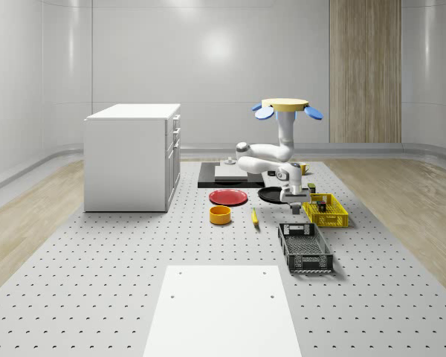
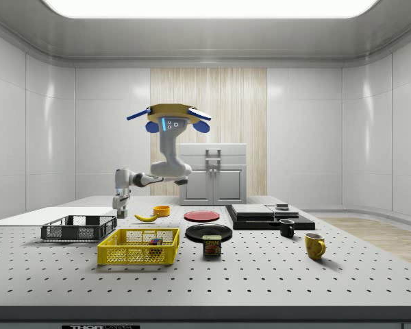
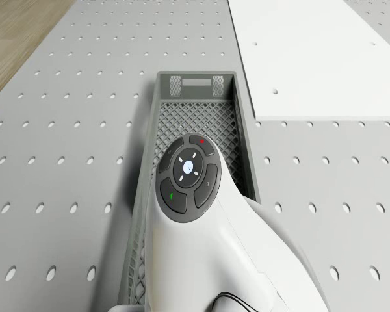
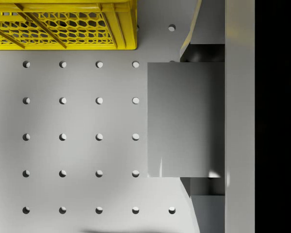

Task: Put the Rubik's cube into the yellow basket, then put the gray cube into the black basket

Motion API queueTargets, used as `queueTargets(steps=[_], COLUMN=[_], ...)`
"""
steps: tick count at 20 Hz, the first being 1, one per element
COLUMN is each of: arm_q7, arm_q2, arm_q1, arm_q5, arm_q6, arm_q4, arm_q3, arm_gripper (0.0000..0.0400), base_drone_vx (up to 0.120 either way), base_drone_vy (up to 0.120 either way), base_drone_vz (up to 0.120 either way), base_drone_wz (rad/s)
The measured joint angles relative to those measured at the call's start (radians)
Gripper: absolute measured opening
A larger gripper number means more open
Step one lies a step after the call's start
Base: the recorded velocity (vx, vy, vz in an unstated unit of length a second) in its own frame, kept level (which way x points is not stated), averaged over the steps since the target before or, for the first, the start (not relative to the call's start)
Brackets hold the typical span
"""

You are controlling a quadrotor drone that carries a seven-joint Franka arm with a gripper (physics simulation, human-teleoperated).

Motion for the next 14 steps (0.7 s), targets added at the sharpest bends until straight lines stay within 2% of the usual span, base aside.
queueTargets(steps=[14], arm_q7=[0.001], arm_q2=[-0.005], arm_q1=[-0.002], arm_q5=[0.002], arm_q6=[0.005], arm_q4=[0.000], arm_q3=[0.001], arm_gripper=[0.0250], base_drone_vx=[0.120], base_drone_vy=[0.000], base_drone_vz=[0.000], base_drone_wz=[0.000])
